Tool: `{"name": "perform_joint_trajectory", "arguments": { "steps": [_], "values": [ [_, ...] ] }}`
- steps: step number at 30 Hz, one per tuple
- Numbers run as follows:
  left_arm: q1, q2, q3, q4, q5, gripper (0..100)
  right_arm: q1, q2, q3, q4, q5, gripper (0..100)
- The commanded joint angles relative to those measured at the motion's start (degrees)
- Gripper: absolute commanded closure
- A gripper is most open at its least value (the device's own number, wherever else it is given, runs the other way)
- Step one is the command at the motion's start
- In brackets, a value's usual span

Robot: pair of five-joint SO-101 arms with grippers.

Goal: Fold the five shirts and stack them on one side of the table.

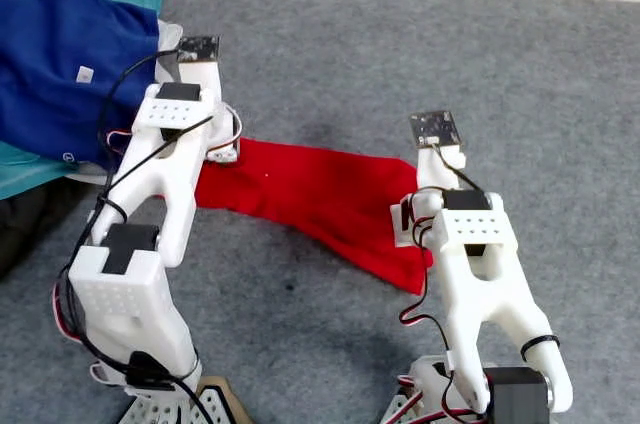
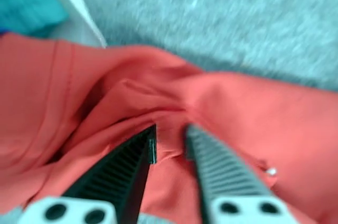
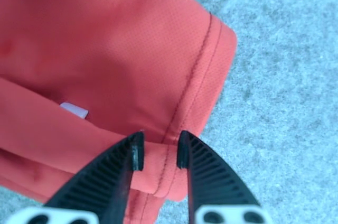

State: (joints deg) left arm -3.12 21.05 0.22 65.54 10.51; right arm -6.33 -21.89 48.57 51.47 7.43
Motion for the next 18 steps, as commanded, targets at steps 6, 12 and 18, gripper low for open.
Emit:
{"name": "perform_joint_trajectory", "arguments": {
  "steps": [6, 12, 18],
  "values": [
    [-2.51, -4.44, -2.51, 10.64, 0.44, 59, -0.66, -1.36, -0.04, -0.66, 0.79, 88.2],
    [-5.23, -11.65, -2.51, 11.34, 0.44, 59, -0.75, -1.27, -0.04, -0.66, 0.79, 88.2],
    [-5.67, -21.32, -2.07, 16.62, 0.44, 59, -0.75, -1.27, -0.04, -0.66, 0.79, 88.2]
  ]
}}
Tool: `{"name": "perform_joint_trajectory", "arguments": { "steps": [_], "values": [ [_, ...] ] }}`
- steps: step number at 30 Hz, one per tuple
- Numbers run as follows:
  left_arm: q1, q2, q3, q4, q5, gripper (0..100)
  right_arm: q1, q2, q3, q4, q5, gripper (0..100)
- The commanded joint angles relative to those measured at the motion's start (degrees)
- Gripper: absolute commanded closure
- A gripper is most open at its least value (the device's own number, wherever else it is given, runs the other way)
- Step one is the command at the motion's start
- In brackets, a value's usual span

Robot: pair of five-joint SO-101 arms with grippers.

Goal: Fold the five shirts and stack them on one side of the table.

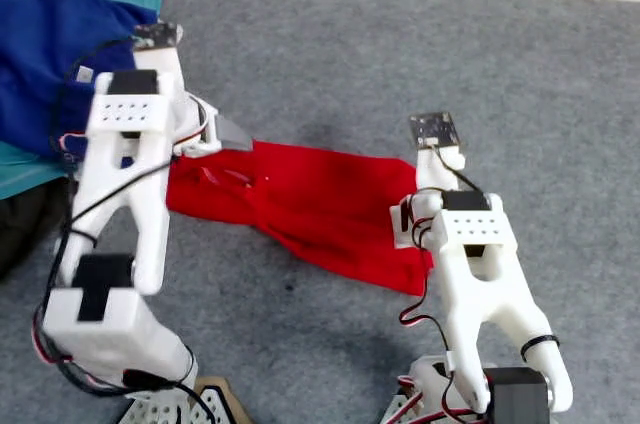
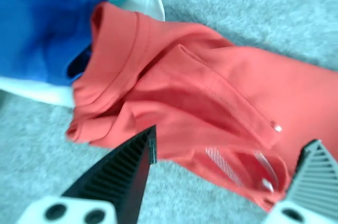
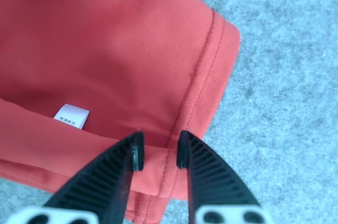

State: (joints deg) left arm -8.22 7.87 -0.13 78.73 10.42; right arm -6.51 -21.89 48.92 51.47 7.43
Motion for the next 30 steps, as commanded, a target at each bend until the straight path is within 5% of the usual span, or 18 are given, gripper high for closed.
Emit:
{"name": "perform_joint_trajectory", "arguments": {
  "steps": [1, 8, 12, 15, 19, 23, 30],
  "values": [
    [-0.57, -9.45, -1.63, 4.13, 0.53, 59, -0.57, -1.27, -0.4, -0.66, 0.79, 88.2],
    [-1.54, -15.78, 3.21, 7.82, 0.18, 62, -0.57, -1.27, -0.4, -0.66, 0.79, 88.3],
    [-1.19, -21.85, 11.3, 11.16, -3.96, 82, -0.57, -1.27, -0.13, -1.8, 0.79, 88.3],
    [-1.36, -27.56, 16.92, 7.12, -2.64, 100, -0.57, -1.36, 1.36, -3.21, 0.79, 88.3],
    [0.57, -30.9, 25.71, 1.58, -2.73, 96, -0.57, -1.36, 1.45, -3.21, 0.79, 88.3],
    [2.51, -28.18, 33.36, -12.92, -2.46, 99, -0.57, -1.36, 1.45, -3.21, 0.79, 88.3],
    [5.23, -17.45, 31.25, -23.74, -2.37, 99, -0.57, -1.36, 1.45, -3.3, 0.79, 88.3]
  ]
}}
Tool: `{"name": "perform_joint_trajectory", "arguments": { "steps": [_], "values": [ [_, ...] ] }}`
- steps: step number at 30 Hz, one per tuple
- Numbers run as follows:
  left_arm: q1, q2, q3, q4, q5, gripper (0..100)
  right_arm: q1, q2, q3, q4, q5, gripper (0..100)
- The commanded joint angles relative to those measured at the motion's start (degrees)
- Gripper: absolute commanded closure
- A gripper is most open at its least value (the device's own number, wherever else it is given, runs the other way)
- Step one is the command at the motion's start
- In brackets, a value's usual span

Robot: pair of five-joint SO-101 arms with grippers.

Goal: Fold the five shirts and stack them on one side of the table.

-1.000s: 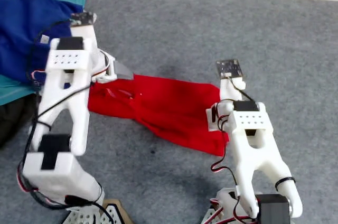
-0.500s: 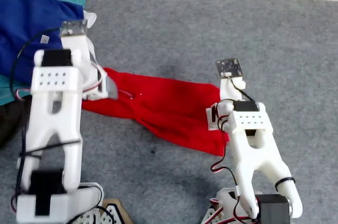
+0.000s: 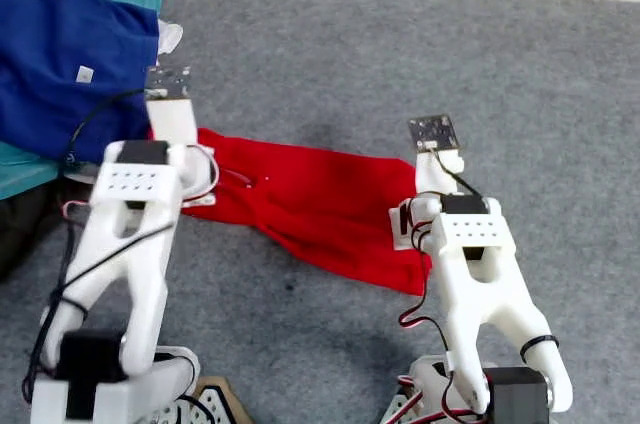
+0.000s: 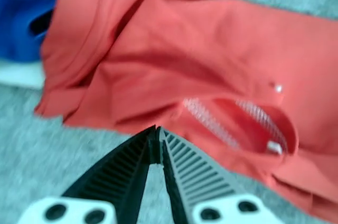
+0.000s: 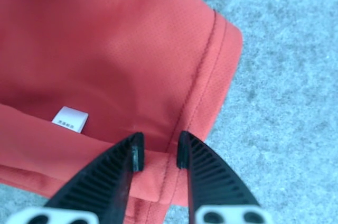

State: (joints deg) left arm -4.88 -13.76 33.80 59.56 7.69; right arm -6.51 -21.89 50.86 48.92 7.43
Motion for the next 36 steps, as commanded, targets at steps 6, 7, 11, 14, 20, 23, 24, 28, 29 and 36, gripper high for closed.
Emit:
{"name": "perform_joint_trajectory", "arguments": {
  "steps": [6, 7, 11, 14, 20, 23, 24, 28, 29, 36],
  "values": [
    [2.07, 10.77, -9.63, -4.57, 0.44, 99, -0.57, -1.36, -0.48, -0.75, 0.79, 88.3],
    [2.07, 11.3, -10.51, -4.57, 0.44, 99, -0.57, -1.36, -0.48, -0.75, 0.79, 88.3],
    [2.24, 12.44, -13.14, -4.75, 0.44, 99, -0.57, -1.36, -0.48, -0.75, 0.79, 88.3],
    [2.86, 12.53, -14.02, -4.92, 0.44, 99, -0.57, -1.36, -0.48, -0.75, 0.79, 88.3],
    [4.0, 12.62, -10.95, -10.64, 0.44, 99, -0.48, -1.36, -0.48, -0.75, 0.79, 88.3],
    [4.0, 12.62, -8.84, -12.66, 0.18, 99, -0.48, -1.36, -0.48, -0.75, 0.79, 88.3],
    [4.0, 12.62, -8.4, -13.01, 0.18, 99, -0.48, -1.36, -0.48, -0.75, 0.79, 88.3],
    [4.0, 12.62, -8.13, -13.01, 0.18, 99, -0.48, -1.36, -0.48, -0.75, 0.79, 88.3],
    [4.0, 12.62, -8.13, -13.01, 0.18, 99, -0.48, -1.36, -0.48, -0.75, 0.79, 88.3],
    [5.23, 13.05, -6.46, -13.54, 0.09, 99, 1.36, -2.07, -1.19, 2.15, 0.35, 88.3]
  ]
}}
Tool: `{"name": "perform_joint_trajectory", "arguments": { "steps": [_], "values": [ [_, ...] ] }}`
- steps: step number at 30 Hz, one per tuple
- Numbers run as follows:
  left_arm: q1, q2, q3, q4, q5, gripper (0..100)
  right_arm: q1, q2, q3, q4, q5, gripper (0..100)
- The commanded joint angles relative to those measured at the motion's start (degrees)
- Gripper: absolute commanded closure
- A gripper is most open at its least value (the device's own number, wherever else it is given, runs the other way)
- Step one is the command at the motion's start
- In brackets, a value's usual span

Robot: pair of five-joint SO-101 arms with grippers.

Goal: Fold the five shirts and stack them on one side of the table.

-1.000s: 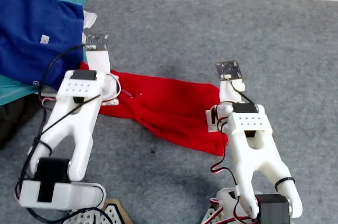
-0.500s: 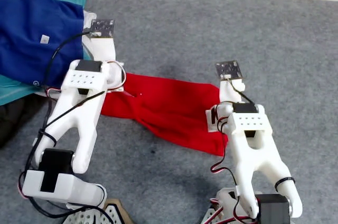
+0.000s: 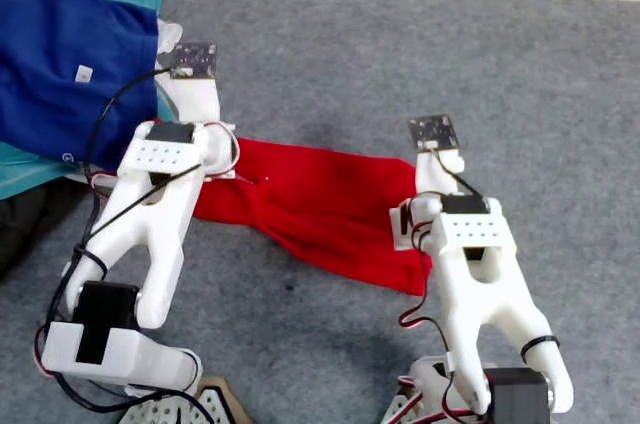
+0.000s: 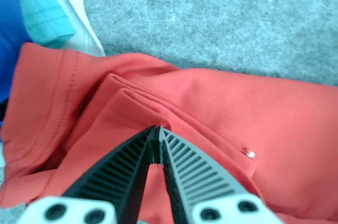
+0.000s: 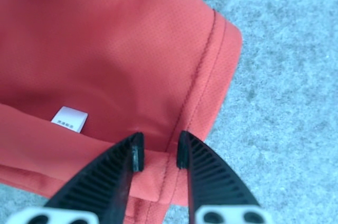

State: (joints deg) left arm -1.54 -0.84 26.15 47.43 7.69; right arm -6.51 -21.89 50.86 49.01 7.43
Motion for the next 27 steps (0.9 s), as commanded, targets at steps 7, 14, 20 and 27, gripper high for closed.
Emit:
{"name": "perform_joint_trajectory", "arguments": {
  "steps": [7, 14, 20, 27],
  "values": [
    [1.89, 3.56, 2.42, -4.04, 0.09, 99, 1.27, -10.59, -0.66, 9.45, -1.93, 88.3],
    [1.01, 3.91, 2.42, -4.04, 0.0, 99, -1.71, -27.21, 13.93, 9.63, -2.11, 88.3],
    [0.13, 4.0, 2.59, -3.96, 0.0, 99, 0.22, -31.69, 13.76, 8.04, -4.92, 88.0],
    [-1.8, 4.09, 3.03, -3.87, 0.0, 99, 0.57, -17.1, 2.77, 10.24, -8.26, 87.8]
  ]
}}
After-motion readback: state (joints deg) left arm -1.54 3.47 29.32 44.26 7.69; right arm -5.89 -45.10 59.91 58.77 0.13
